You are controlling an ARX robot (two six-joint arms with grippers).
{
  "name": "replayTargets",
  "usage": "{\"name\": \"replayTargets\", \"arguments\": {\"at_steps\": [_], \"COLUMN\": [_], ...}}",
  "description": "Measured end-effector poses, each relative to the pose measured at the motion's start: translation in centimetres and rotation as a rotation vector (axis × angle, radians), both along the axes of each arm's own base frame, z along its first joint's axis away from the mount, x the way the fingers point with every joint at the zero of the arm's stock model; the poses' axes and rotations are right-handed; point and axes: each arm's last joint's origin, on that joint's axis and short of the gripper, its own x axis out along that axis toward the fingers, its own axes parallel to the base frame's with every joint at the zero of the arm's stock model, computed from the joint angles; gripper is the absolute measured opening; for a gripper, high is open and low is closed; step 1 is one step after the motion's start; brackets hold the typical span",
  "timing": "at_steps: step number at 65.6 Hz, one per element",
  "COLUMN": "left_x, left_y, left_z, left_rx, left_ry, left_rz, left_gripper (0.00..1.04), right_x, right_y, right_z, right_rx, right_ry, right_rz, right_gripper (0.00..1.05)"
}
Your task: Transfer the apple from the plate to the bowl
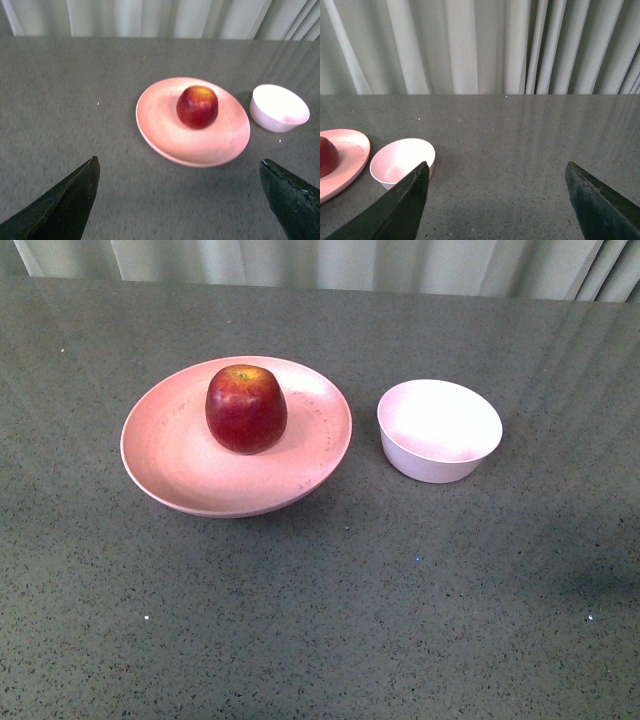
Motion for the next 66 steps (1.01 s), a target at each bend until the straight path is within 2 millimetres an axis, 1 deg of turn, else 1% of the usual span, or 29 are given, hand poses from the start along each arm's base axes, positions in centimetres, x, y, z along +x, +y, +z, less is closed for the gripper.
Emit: {"name": "replayTargets", "arguments": {"at_steps": [1, 3, 6, 8, 9, 14, 18, 26, 37, 43, 55, 66], "left_x": [0.4, 1.8, 3.3, 4.6, 4.9, 7.8, 9.3, 11.5, 13.8, 15.4, 17.2, 18.1], "left_y": [-0.1, -0.7, -1.3, -2.0, -2.2, -4.5, -6.0, -8.2, -10.0, -10.9, -11.6, -12.0], "left_z": [0.1, 0.5, 0.7, 0.9, 0.9, 0.3, 0.0, -1.0, -3.1, -4.5, -5.6, -6.5], "left_rx": [0.0, 0.004, 0.008, 0.011, 0.012, 0.029, 0.039, 0.059, 0.091, 0.114, 0.136, 0.145], "left_ry": [-0.005, -0.023, -0.033, -0.036, -0.035, 0.003, 0.018, 0.045, 0.101, 0.13, 0.146, 0.165], "left_rz": [-0.001, -0.005, -0.01, -0.016, -0.018, -0.049, -0.071, -0.089, -0.086, -0.077, -0.047, -0.045], "left_gripper": [0.96, 0.96, 0.96, 0.96, 0.96, 0.96, 0.96, 0.96, 0.96, 0.96, 0.96, 0.96], "right_x": [0.0, 0.0, 0.0, 0.0, 0.0, 0.0, 0.0, 0.0, 0.0, 0.0, 0.0, 0.0], "right_y": [0.0, 0.0, 0.0, 0.0, 0.0, 0.0, 0.0, 0.0, 0.0, 0.0, 0.0, 0.0], "right_z": [0.0, 0.0, 0.0, 0.0, 0.0, 0.0, 0.0, 0.0, 0.0, 0.0, 0.0, 0.0], "right_rx": [0.0, 0.0, 0.0, 0.0, 0.0, 0.0, 0.0, 0.0, 0.0, 0.0, 0.0, 0.0], "right_ry": [0.0, 0.0, 0.0, 0.0, 0.0, 0.0, 0.0, 0.0, 0.0, 0.0, 0.0, 0.0], "right_rz": [0.0, 0.0, 0.0, 0.0, 0.0, 0.0, 0.0, 0.0, 0.0, 0.0, 0.0, 0.0], "right_gripper": [0.91, 0.97, 0.96, 0.95, 0.95, 0.96, 0.96, 0.96, 0.96, 0.96, 0.96, 0.96]}}
